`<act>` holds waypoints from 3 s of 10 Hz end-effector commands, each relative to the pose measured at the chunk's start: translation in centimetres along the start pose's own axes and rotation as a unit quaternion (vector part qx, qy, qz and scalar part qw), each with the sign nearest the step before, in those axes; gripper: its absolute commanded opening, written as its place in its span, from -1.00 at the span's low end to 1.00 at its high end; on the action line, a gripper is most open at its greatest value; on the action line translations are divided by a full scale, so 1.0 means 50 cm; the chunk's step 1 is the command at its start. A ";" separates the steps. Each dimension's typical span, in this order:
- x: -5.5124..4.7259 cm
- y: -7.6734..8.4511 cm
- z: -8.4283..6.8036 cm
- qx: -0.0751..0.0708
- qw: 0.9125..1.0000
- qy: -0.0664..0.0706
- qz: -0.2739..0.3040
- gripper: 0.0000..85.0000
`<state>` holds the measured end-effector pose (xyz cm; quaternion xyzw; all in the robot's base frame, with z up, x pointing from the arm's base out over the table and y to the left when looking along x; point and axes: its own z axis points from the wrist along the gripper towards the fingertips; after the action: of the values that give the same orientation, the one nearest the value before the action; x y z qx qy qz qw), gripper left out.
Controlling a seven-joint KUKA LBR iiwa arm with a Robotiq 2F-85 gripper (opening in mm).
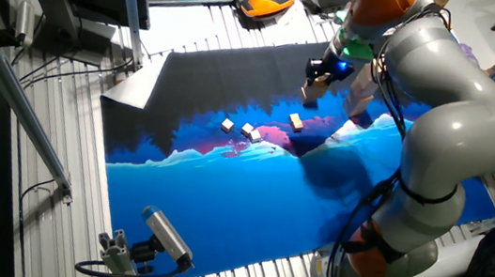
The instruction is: Stack the blocks in a vertical line of five
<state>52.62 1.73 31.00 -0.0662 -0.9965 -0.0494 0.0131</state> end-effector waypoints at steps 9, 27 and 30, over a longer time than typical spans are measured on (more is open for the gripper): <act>-0.211 -0.056 0.021 -0.007 1.000 -0.030 -0.004 -1.00; -0.255 -0.130 0.061 0.039 0.998 -0.045 -0.007 -1.00; -0.251 -0.135 0.075 0.040 0.998 -0.052 0.002 -1.00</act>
<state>64.10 -6.15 26.21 -0.0703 -0.9969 -0.0055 -0.0354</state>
